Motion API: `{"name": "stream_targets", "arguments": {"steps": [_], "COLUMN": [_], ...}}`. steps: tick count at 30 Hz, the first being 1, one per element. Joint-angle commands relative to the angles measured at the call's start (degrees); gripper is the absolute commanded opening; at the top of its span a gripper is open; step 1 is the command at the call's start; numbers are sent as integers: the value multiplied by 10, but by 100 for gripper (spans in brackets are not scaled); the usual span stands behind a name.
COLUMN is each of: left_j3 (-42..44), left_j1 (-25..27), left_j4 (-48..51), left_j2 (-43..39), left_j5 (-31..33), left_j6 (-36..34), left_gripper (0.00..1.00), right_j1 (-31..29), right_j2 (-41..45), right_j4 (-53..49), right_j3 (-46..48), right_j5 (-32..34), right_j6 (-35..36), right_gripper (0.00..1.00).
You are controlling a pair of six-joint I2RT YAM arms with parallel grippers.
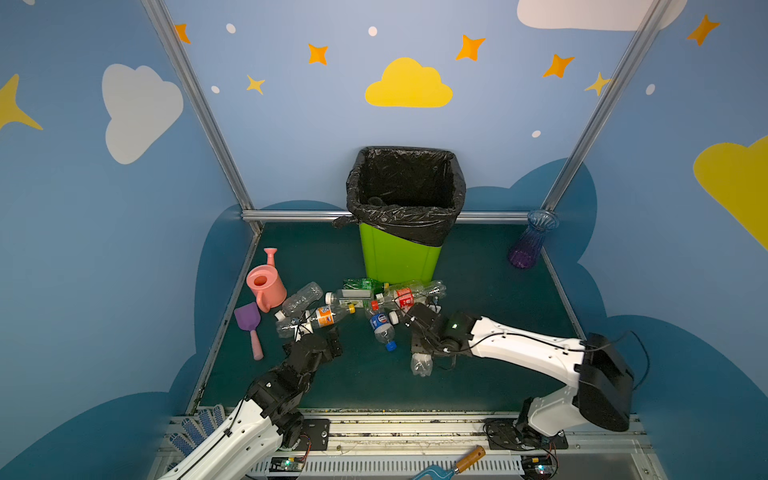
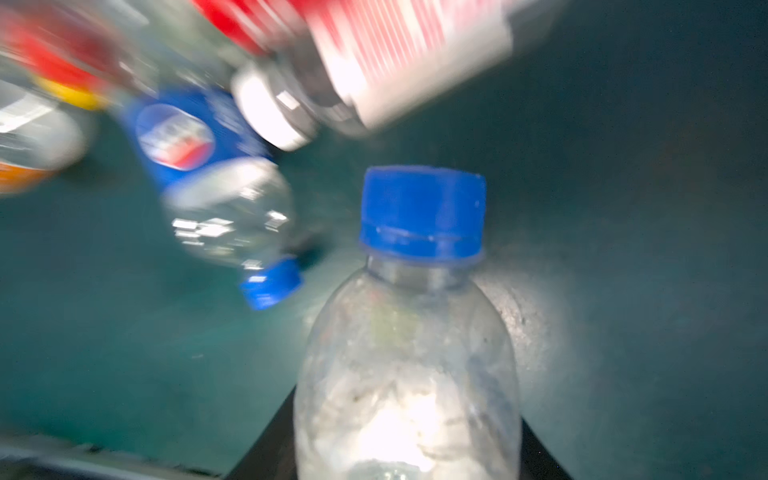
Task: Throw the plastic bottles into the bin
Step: 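Close the right gripper on the blue-capped bottle and swing it over the bin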
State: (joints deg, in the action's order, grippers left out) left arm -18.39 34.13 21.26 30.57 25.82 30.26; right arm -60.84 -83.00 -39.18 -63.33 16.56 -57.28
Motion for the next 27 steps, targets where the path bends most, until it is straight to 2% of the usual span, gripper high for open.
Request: {"name": "stream_targets", "arguments": {"steps": [1, 4, 7, 10, 13, 15, 17, 20, 22, 25, 27], "left_j3": [-16, -27, -44, -65, -88, -103, -116, -132, -139, -146, -151], "left_j1": [-21, -53, -91, -120, -133, -133, -134, -134, -135, -136, -135], "left_j4": [-24, -44, -62, -73, -67, -67, -63, -60, -58, -47, -32], "left_j2": [20, 53, 100, 152, 194, 217, 233, 249, 253, 251, 242], "left_j5": [16, -8, -36, -64, -63, -70, -73, -69, -65, -62, -53], "left_j6": [1, 8, 11, 12, 24, 17, 16, 11, 10, 7, 3], "left_gripper": [100, 100, 100, 100, 100, 100, 100, 100, 100, 100, 100], "right_j1": [15, 39, 56, 64, 81, 118, 185, 275, 300, 301, 307], "right_j2": [88, 149, 195, 218, 212, 186, 133, -10, -146, -353, -414], "right_j4": [-35, 0, 86, 189, 288, 315, 287, 203, 102, -88, -143], "right_j3": [-78, -152, -222, -282, -320, -347, -397, -521, -679, -988, -1113], "right_j5": [108, 161, 192, 192, 182, 141, 63, -106, -215, -225, -209], "right_j6": [109, 235, 380, 520, 618, 620, 564, 446, 408, 416, 415], "right_gripper": [51, 51, 52, 53, 55, 56, 57, 60, 64, 76, 90]}}
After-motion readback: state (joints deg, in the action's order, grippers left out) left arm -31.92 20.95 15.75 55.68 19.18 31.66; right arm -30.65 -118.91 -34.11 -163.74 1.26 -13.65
